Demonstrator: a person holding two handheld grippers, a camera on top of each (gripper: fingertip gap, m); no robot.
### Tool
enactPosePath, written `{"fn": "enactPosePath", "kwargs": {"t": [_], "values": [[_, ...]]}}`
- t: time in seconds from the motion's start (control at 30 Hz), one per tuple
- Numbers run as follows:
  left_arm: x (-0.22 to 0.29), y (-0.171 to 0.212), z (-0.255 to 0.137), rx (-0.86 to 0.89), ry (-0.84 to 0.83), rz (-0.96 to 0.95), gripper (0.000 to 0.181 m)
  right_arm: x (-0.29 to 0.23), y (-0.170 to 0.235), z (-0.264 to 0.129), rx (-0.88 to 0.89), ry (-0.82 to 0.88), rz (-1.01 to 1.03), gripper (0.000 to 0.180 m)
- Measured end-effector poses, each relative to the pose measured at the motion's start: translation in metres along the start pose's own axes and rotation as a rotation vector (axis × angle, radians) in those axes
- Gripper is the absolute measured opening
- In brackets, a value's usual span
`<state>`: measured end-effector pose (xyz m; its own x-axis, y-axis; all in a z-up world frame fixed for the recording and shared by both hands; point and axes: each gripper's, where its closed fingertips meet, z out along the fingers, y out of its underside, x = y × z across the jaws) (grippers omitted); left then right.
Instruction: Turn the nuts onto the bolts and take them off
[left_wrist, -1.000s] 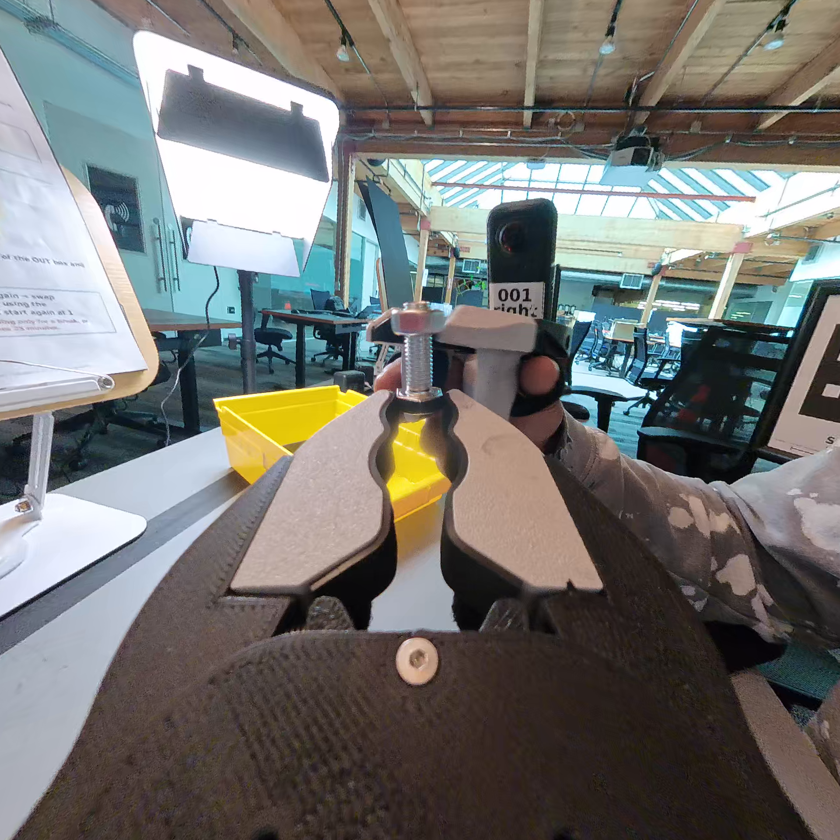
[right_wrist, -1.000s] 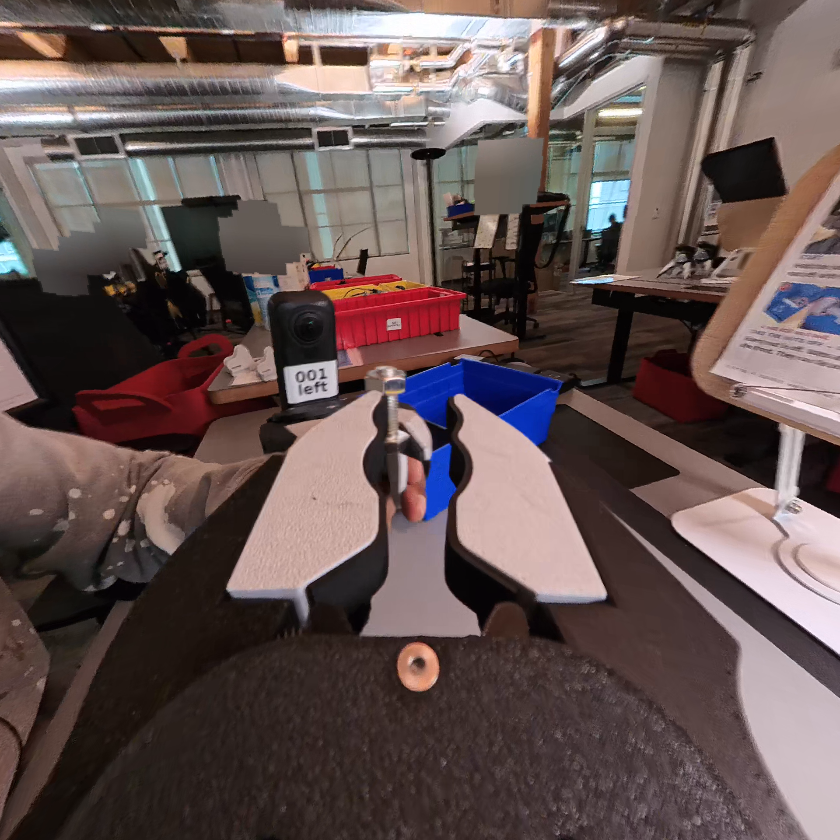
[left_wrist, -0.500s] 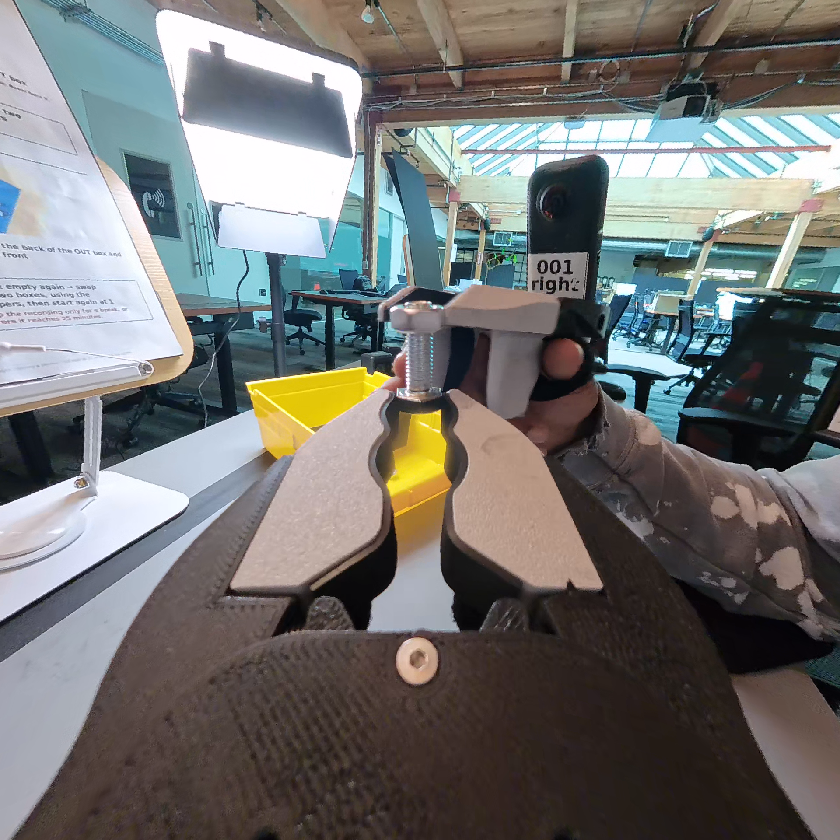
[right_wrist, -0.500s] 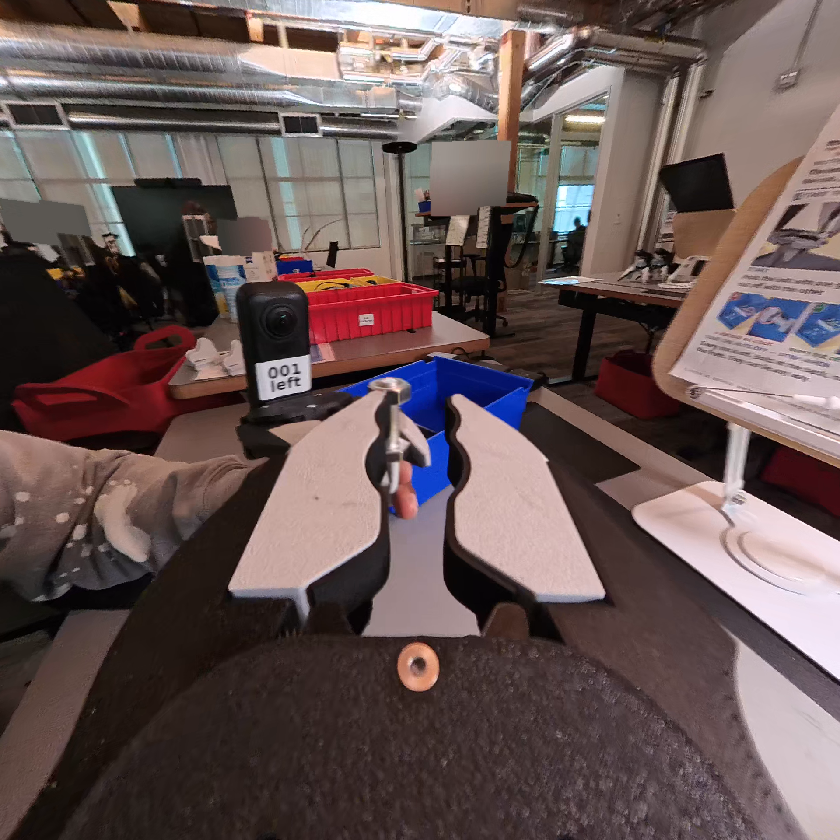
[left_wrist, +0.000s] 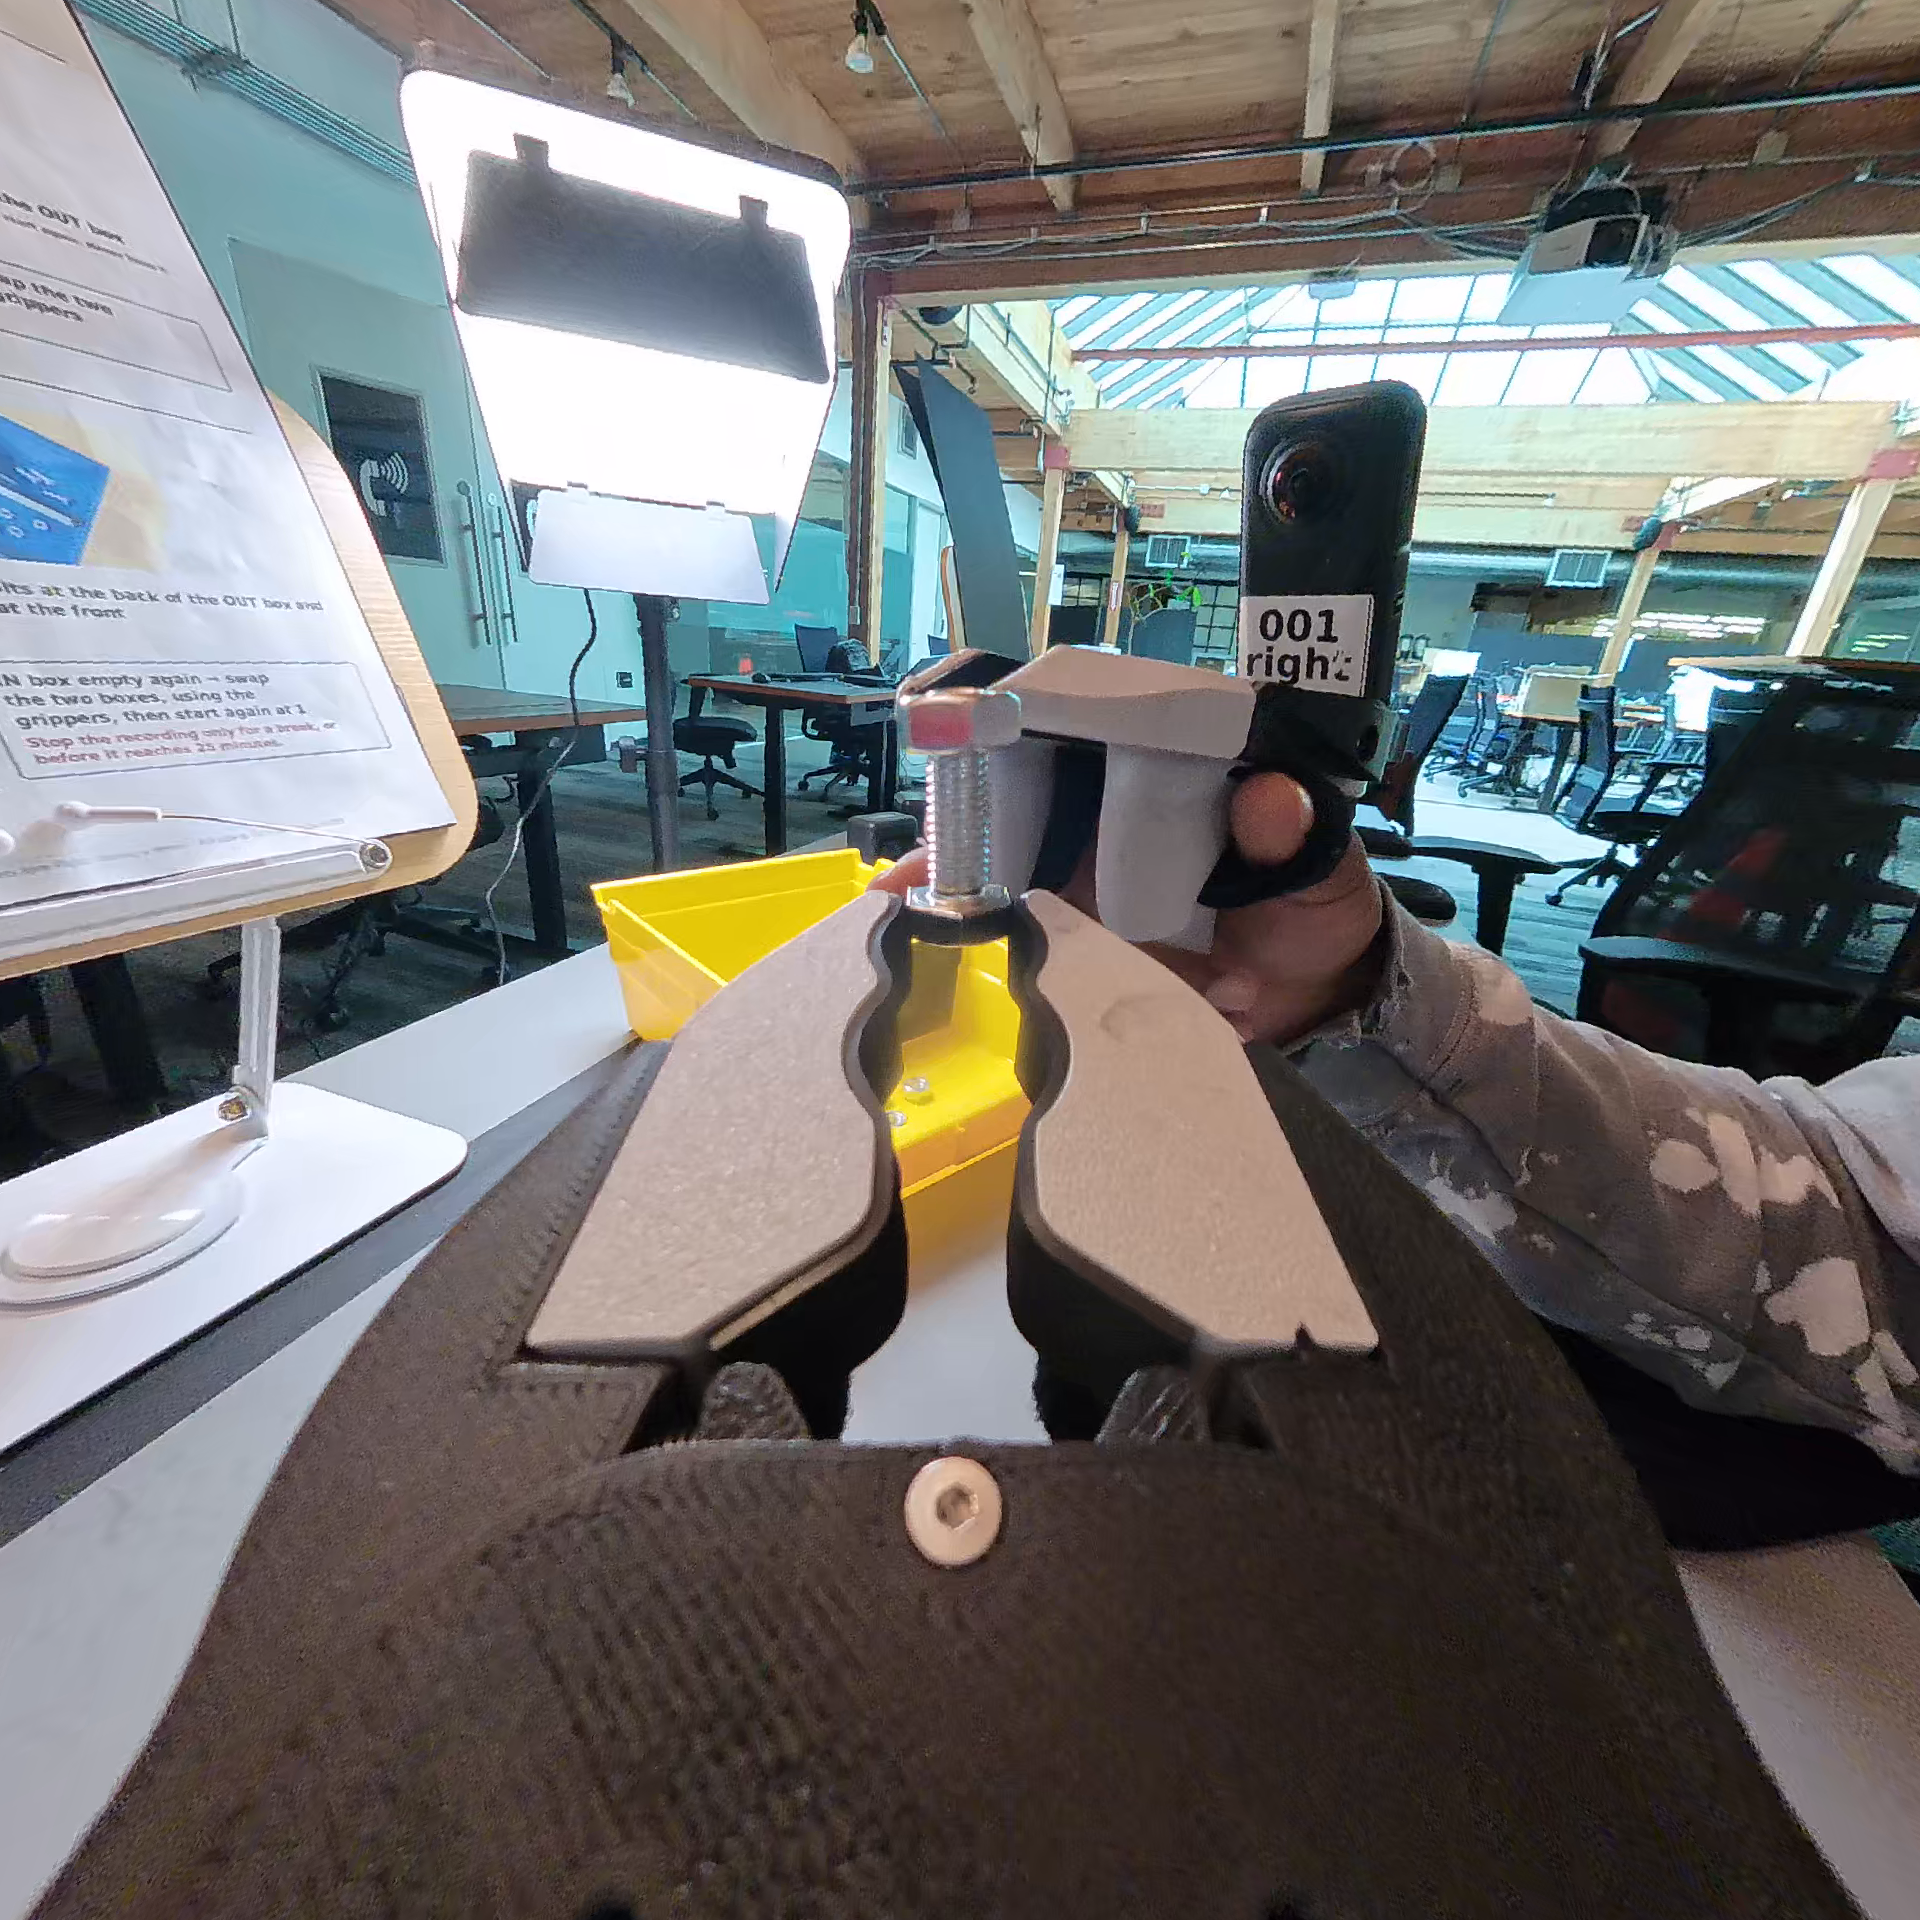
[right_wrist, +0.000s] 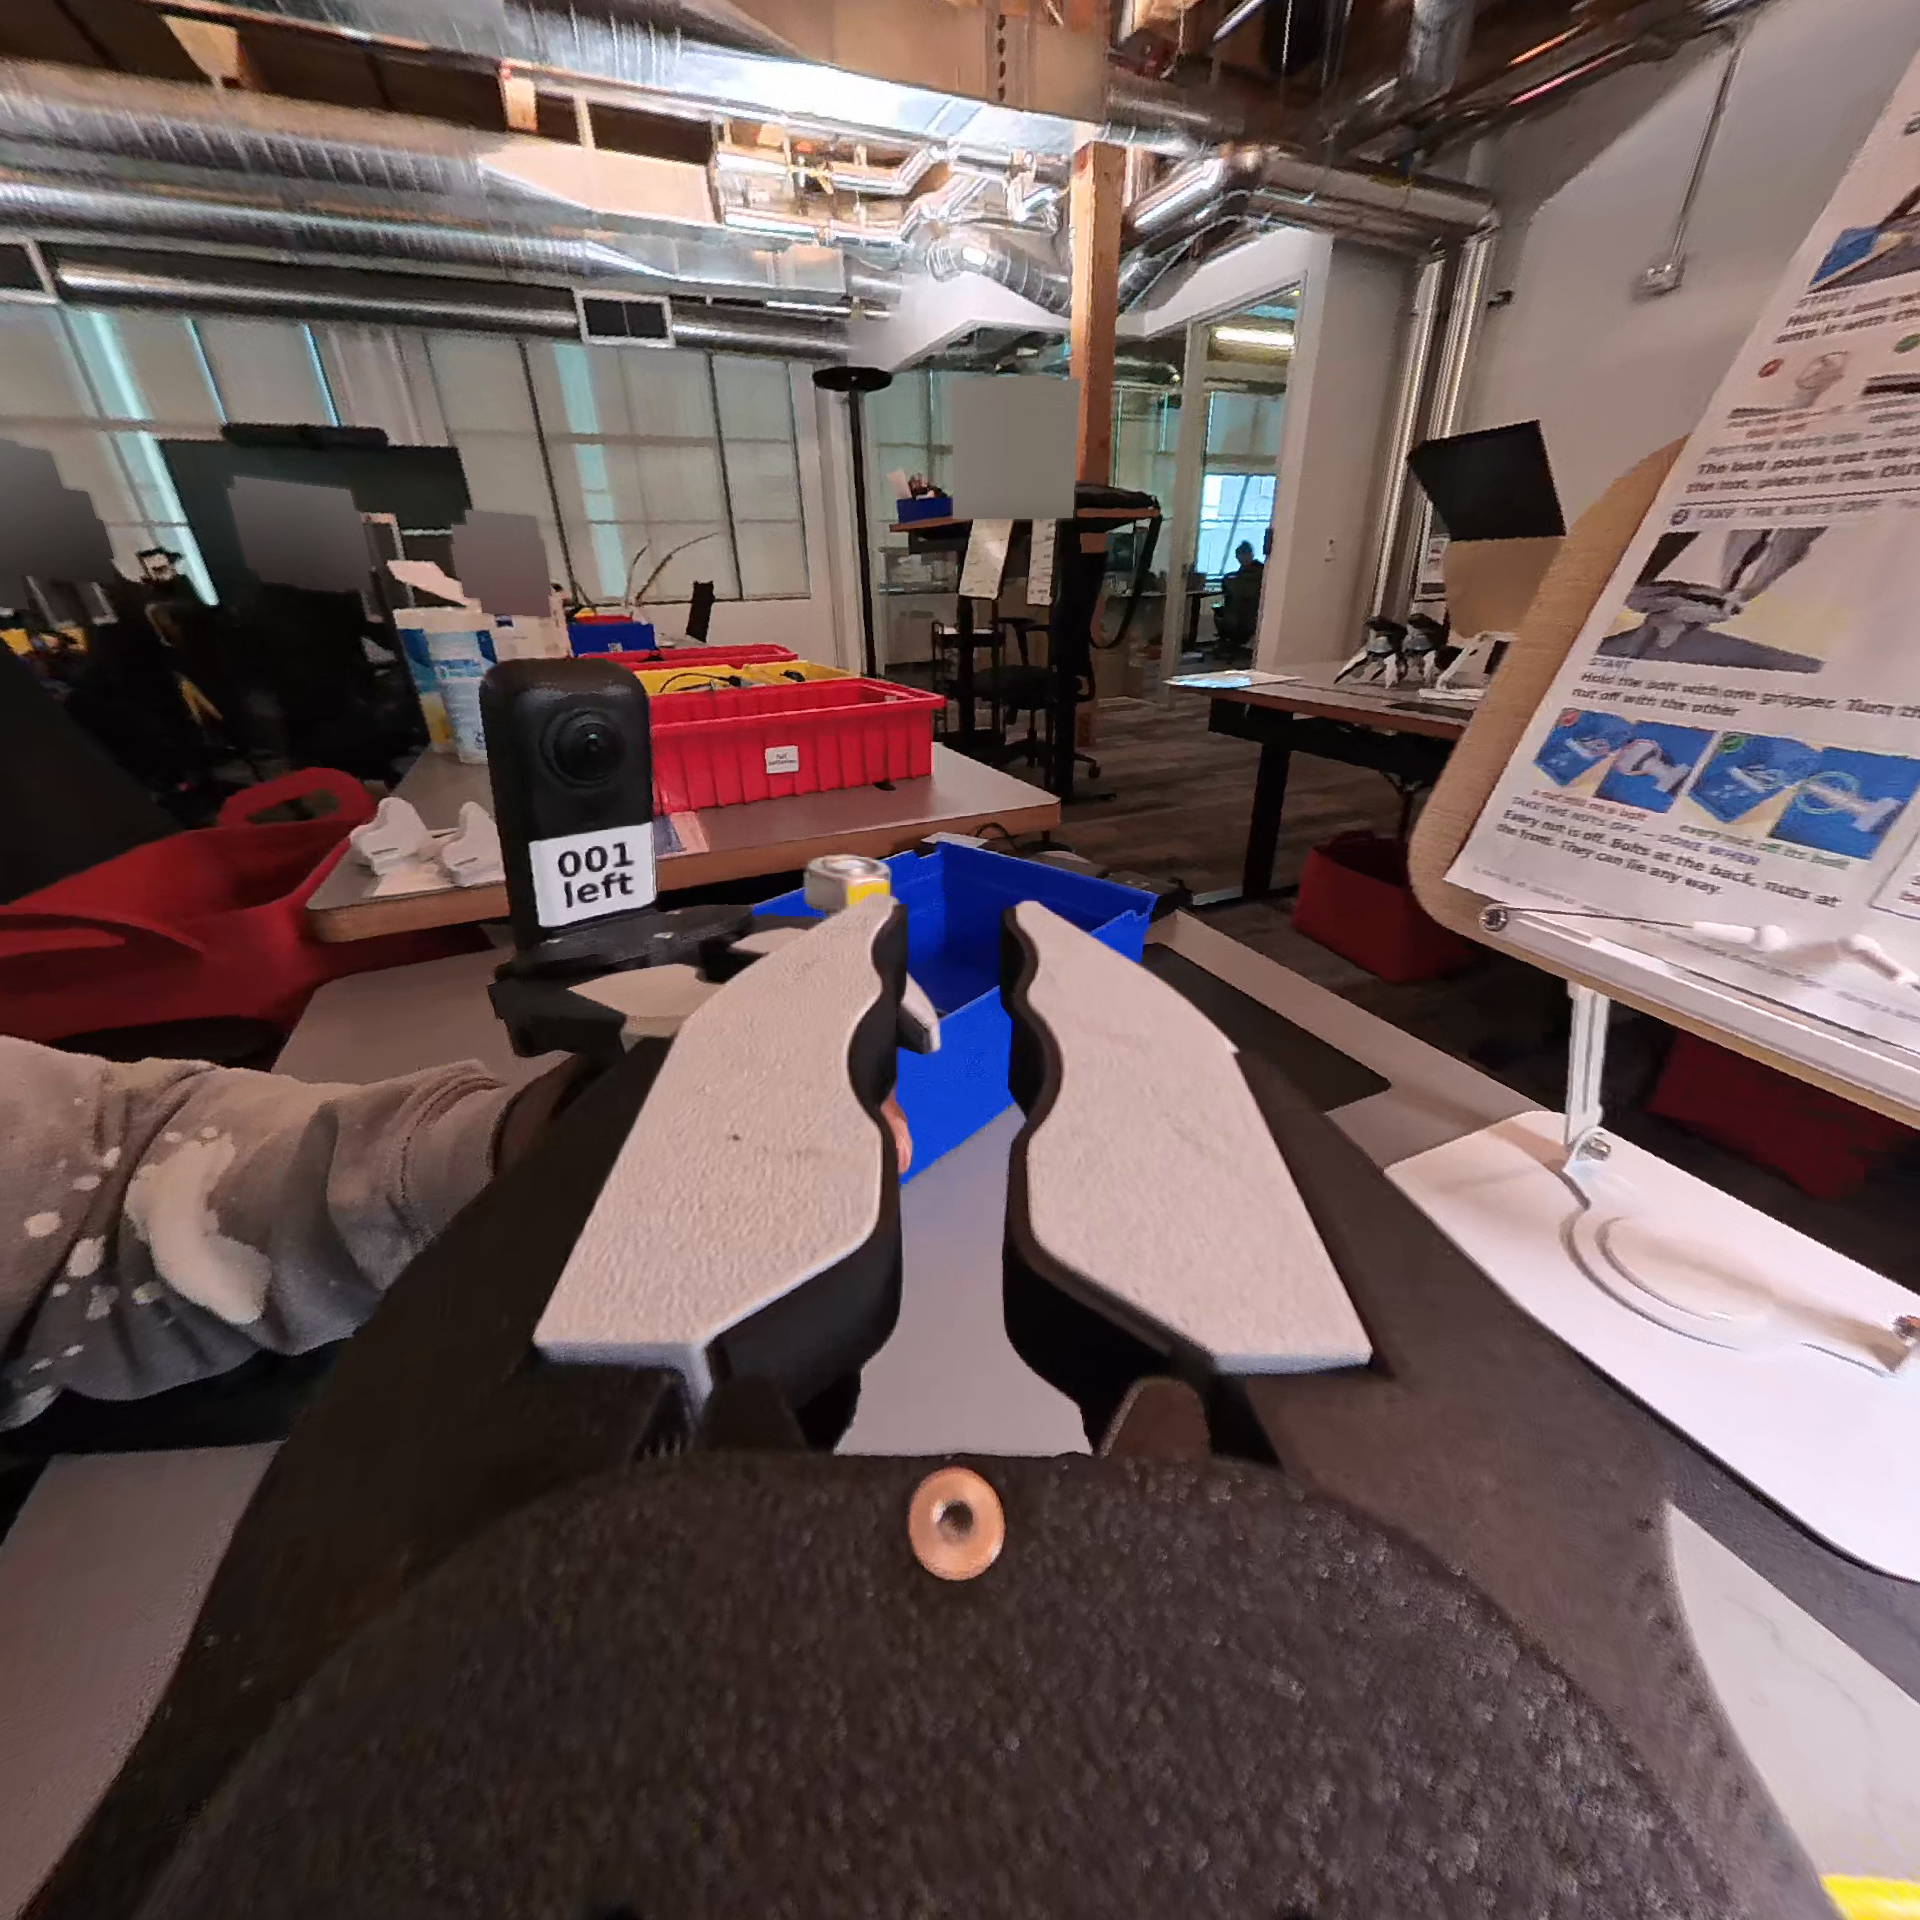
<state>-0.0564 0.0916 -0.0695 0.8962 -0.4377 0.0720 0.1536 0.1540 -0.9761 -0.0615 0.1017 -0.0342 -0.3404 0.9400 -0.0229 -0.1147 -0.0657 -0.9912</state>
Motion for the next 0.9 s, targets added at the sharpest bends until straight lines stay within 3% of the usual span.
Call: {"fn": "enactPosePath", "kwargs": {"t": [0.23,0.4,0.63,0.73,0.8,0.9], "values": [[0.002,0.007,0.003,-0.023,0.000,0.010,0.019,-0.017,0.005,0.009,-0.018,-0.057,-0.003,0.026],[-0.001,0.003,0.001,-0.009,-0.005,0.009,0.019,-0.003,0.004,0.004,0.000,-0.014,0.018,0.016],[0.000,0.009,0.003,-0.042,-0.008,0.020,0.019,-0.016,0.007,0.009,-0.014,-0.062,0.005,0.026],[0.000,0.009,0.003,-0.044,-0.012,0.022,0.019,-0.013,0.009,0.009,-0.022,-0.048,-0.009,0.024],[-0.003,0.005,0.001,-0.021,-0.017,0.009,0.019,-0.004,0.006,0.006,-0.005,-0.007,0.008,0.012],[-0.005,0.003,0.000,-0.024,-0.025,0.023,0.019,-0.001,0.004,0.003,0.006,-0.006,0.020,0.017]]}}
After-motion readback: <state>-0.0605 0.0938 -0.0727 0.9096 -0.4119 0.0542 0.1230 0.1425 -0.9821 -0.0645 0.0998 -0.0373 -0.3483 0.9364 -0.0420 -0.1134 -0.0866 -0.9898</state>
